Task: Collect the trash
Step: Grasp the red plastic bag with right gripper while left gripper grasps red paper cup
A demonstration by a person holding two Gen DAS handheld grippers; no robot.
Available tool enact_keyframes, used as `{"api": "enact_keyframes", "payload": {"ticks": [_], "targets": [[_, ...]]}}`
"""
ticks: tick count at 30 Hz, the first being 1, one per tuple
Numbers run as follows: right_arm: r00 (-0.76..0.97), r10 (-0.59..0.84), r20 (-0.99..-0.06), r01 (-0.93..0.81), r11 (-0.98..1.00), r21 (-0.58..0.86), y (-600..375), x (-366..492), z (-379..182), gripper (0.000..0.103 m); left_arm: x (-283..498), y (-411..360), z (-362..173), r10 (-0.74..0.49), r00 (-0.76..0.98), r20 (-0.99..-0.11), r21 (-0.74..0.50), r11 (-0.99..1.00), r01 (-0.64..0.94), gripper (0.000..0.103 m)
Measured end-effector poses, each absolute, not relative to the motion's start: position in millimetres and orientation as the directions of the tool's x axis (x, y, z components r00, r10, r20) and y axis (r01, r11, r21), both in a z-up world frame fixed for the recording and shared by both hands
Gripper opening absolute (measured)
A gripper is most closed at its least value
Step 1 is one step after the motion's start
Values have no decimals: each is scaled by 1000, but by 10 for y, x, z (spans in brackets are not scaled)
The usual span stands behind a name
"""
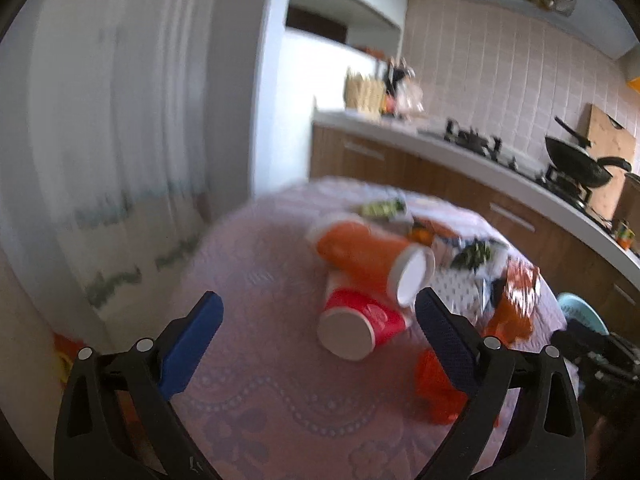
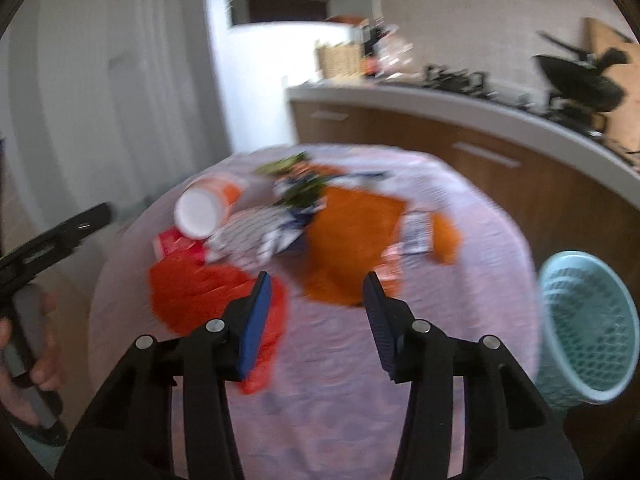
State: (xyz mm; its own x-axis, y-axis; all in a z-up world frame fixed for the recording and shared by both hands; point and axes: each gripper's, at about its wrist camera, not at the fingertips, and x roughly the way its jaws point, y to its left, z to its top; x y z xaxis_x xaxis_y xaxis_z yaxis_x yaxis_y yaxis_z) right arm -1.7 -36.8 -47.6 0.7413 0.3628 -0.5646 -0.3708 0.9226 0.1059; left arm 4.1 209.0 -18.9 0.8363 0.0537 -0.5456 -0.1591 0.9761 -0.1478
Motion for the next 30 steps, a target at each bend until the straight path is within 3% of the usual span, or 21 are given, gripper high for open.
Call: {"api": "enact_keyframes", "payload": {"ticks": [7,9,11,14,23,30], "targets": [[662,405,-631,-430,894,123,-59,181,-683,44,499,2157,-587,-65,763,-644,-229,967,-112,86],[637,422,-645,-445,885,139,-67,245,-723,50,601,2183,-676,-91,738,-669,-254,961,-112,84],[631,426,-649,-449,882,143,-60,281,-746,66,679,2198,-755,-125,719,-683,-281,954,-102,82],[613,441,-656,-460,874,158,-53,326,-762,74,758,2197,-833,-154,692,-705,-299,950,-94,75],[520,530,-670,-538,812,224,126,387,-757,81,636,2231,-861,-234,696,-678,-384,921,-65,50],[409,608,-680,-561,756,338,291,477,-845,81,405,2282,-873,-255,705,-662,-427,901,-74,48]]}}
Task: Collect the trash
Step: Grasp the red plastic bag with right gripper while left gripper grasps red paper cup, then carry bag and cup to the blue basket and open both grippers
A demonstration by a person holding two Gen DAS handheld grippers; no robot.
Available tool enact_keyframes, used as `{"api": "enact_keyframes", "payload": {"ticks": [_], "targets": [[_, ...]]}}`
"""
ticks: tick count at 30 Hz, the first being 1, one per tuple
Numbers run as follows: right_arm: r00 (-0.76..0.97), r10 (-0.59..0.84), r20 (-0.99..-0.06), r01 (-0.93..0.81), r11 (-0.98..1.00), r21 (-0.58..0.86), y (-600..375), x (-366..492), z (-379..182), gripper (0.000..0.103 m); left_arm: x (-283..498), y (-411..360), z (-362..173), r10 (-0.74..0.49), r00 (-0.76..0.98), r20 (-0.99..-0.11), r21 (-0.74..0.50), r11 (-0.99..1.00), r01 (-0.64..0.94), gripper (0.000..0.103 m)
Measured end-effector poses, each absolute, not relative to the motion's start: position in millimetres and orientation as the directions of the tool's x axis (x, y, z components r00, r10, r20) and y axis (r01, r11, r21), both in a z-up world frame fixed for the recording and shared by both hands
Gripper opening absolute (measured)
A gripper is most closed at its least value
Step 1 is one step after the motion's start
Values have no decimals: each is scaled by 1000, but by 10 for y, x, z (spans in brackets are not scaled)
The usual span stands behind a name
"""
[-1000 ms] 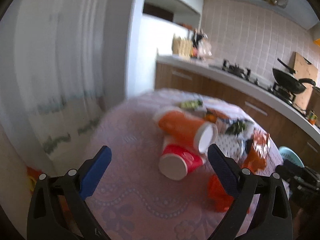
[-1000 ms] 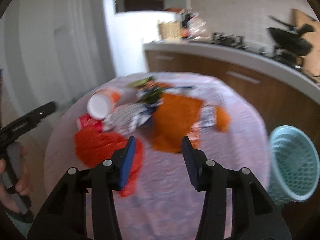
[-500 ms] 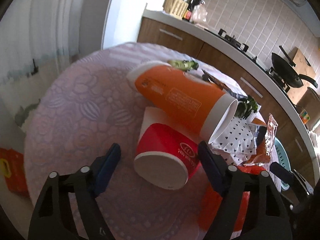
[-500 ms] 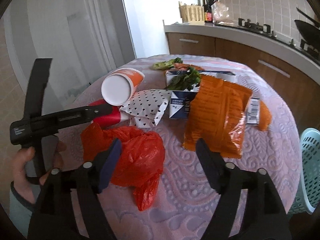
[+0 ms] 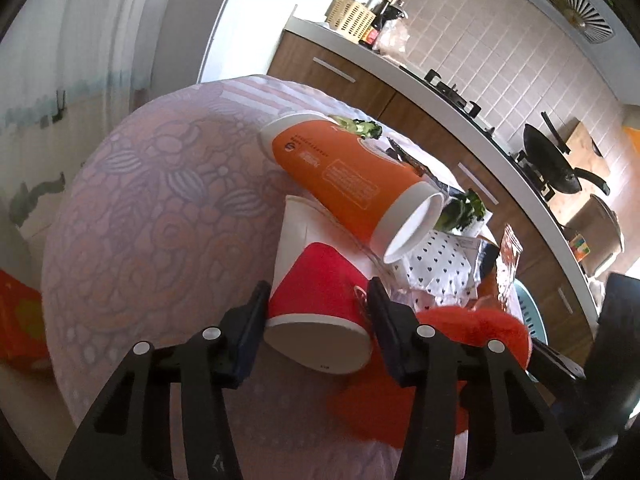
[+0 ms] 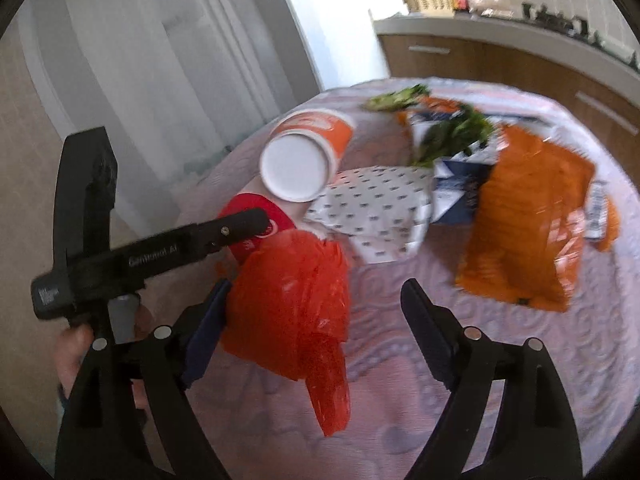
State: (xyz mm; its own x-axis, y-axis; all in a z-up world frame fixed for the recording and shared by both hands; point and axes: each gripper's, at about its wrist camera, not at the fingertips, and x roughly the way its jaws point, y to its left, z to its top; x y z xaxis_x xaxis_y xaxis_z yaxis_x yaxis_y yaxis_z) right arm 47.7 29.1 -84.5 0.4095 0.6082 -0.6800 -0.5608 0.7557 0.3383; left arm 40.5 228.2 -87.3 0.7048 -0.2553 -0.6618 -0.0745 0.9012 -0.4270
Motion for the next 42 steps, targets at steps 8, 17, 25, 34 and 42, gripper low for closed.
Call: {"api": "enact_keyframes", "payload": {"ticks": [8,17,25,34,42], "targets": [[372,632,-680,-588,727,354,349,426,-902,50,198,2297,-798,-259,724,-639,-440,895,-68,48],[521,593,-615,-550,783,289,-211,357,-577,46,-122,2344,-364,-259,801,-539,-469,883,-30,47],[683,491,-541,-432,868,243,-964,251,-175,46,19,1660,32,-343,816,-465,-433,892,128,47],[815,277,-510,-194,958,210,-2090,270,-32,46,485,353,173,-452,769,-453,-350,883,312,47],[816,84,-572,62,971,231,-3102,460,-351,46,929,-778,31,-527,688,-499,-304,850,430,47]]}}
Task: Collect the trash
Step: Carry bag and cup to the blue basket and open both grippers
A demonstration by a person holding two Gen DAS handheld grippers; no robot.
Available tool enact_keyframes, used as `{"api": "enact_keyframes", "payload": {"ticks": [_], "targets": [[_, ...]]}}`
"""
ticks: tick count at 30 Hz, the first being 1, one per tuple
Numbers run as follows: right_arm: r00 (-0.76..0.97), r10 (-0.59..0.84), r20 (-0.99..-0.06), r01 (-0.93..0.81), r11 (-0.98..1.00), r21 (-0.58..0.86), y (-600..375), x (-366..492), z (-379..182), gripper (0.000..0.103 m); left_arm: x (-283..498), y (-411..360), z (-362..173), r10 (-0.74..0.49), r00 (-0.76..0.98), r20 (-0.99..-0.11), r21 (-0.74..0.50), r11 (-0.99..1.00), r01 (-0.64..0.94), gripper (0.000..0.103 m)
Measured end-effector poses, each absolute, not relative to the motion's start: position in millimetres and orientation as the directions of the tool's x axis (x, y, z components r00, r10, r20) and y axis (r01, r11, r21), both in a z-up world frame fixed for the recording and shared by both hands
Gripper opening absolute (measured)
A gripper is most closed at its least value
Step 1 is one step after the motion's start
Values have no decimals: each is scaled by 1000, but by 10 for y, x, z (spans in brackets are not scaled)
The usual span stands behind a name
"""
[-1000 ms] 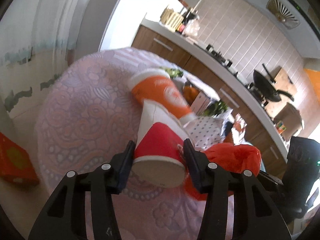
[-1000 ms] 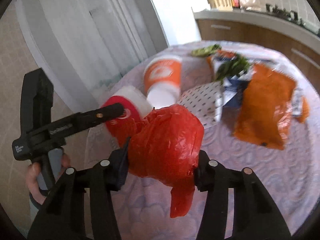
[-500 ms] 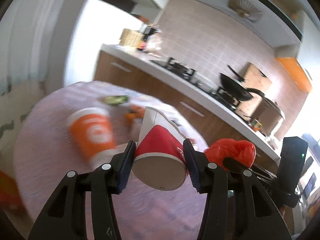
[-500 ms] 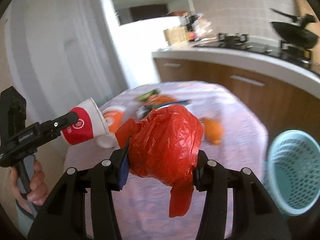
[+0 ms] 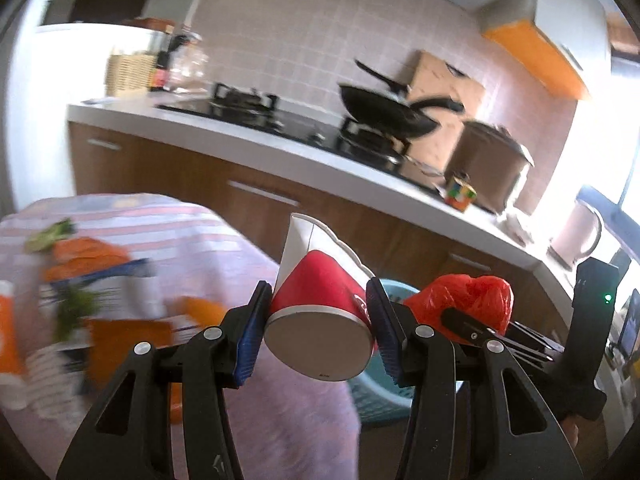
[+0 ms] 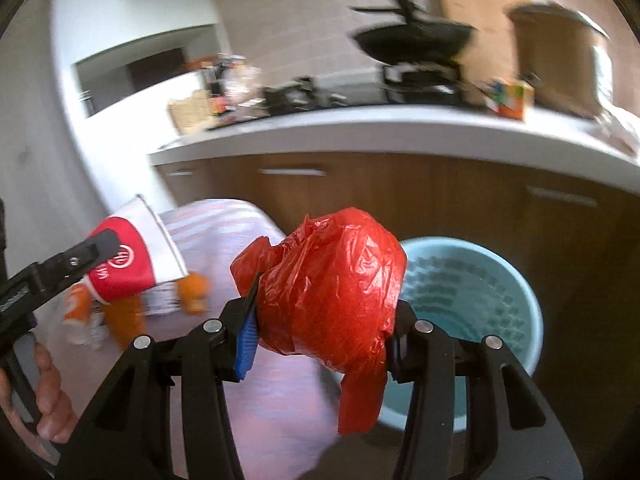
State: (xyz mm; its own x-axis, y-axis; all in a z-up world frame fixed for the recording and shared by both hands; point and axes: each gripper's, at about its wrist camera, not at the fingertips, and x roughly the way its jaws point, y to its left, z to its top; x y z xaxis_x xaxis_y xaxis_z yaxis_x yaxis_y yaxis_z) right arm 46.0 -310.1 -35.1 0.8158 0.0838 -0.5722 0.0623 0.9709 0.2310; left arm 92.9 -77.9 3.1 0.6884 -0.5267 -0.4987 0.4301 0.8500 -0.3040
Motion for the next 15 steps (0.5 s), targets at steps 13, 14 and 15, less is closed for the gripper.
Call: {"api": "enact_keyframes", "payload": {"ticks": [13,14,15], "targets": [[609,-50,-792,355,910,215,-4115,714,-1321,48,1465,-2086,-801,-520,504,-689,-244,822,515,47],[588,-52,-807,371,904,212,-4165,735,-1392,48,1480,-2116,-849,-513,500,-698,-238,824,514,46],[571,-49,-820,383,899,213,-4211,753,-1455,48,1500,-2151,-908,-499,498,-709,-226,830,509,46]]}}
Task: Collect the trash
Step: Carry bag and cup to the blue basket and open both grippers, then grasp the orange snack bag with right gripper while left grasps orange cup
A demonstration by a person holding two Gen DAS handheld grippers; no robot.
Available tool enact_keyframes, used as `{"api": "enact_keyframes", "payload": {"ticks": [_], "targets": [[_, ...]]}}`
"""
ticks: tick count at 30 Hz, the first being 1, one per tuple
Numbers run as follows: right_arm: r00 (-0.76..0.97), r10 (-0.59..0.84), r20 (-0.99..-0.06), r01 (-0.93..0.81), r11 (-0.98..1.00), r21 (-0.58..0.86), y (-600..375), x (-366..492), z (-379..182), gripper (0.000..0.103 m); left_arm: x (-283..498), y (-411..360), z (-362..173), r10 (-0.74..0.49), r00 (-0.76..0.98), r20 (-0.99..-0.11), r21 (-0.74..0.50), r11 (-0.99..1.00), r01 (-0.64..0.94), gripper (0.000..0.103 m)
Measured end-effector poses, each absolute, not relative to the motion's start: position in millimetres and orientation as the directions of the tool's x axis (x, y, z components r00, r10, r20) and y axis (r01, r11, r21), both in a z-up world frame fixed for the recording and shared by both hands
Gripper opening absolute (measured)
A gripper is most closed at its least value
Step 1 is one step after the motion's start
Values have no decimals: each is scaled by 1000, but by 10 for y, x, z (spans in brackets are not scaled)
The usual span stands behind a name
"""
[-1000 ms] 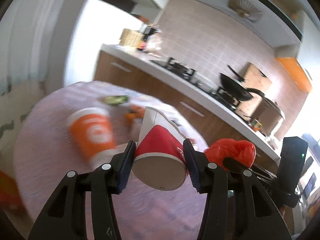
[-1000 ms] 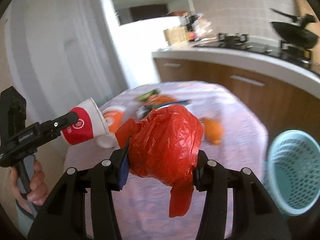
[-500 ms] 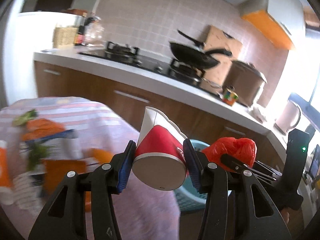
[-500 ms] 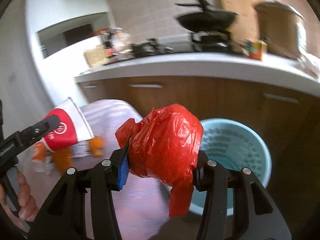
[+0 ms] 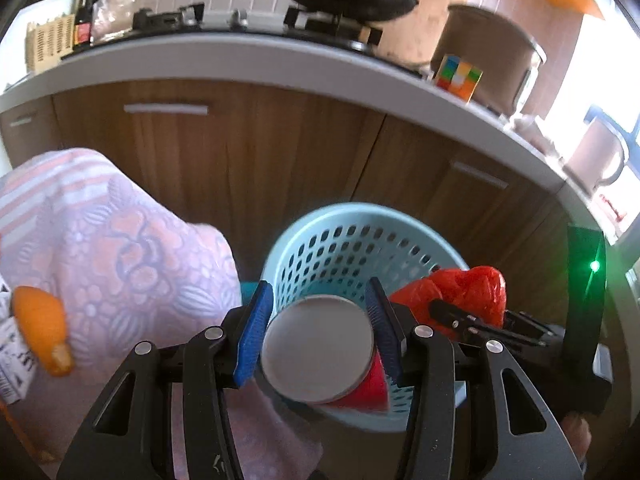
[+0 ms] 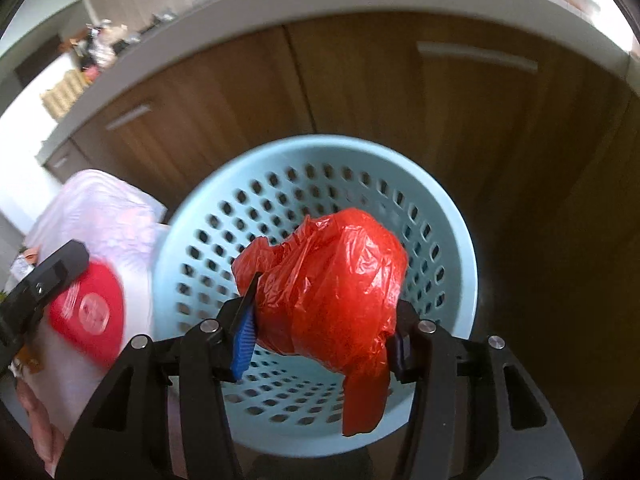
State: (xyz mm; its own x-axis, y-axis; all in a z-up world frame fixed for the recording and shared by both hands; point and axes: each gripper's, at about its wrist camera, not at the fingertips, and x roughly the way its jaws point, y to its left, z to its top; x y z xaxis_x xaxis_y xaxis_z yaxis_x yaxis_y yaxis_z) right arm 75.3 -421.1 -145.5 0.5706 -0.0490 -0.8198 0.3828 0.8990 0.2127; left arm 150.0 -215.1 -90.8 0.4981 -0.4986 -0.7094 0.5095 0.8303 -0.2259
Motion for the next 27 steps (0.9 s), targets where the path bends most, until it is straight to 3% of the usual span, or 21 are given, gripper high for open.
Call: {"api": "enact_keyframes", "payload": {"ticks": [9,10,11,13,18,19,20,22,27], "targets": [[509,-25,-860,390,897,205,-4297,932,-1612,58,1582,-2256,-1012,-486,501,-716,-213,836,506,44],[512,-25,-859,389,898,206,-4288,932,-1609,58,1592,-2275,-990,-500,505,-703,-227,831,507,40],[516,-25,-856,386,899,206,-4297,963,-1607,58,1620,-2294,-985,-532,493,-688,-260,815,517,27],[521,-37,-853,383,903,195,-4294,1014,-1586,58,1735,-2397,-1046,-592,441,-674,-327,775,541,16],[500,-47,-865,397,900,181,-4358,1065,-1681,59,1945,-2482,-1216,-634,368,-681,-404,744,532,17],[506,-35,-862,386,903,190,-4358,1043,-1688,60,1944,-2440,-1163,-655,370,-659,-421,729,541,21],[508,-38,-860,379,907,185,-4345,1035,-1686,60,1921,-2375,-1064,-675,387,-628,-423,713,559,37],[528,-41,-848,357,917,178,-4300,1016,-1646,60,1873,-2295,-925,-674,429,-601,-398,718,571,51],[607,-22,-795,262,949,174,-4004,953,-1398,60,1804,-2029,-686,-666,491,-562,-384,736,558,53]]}}
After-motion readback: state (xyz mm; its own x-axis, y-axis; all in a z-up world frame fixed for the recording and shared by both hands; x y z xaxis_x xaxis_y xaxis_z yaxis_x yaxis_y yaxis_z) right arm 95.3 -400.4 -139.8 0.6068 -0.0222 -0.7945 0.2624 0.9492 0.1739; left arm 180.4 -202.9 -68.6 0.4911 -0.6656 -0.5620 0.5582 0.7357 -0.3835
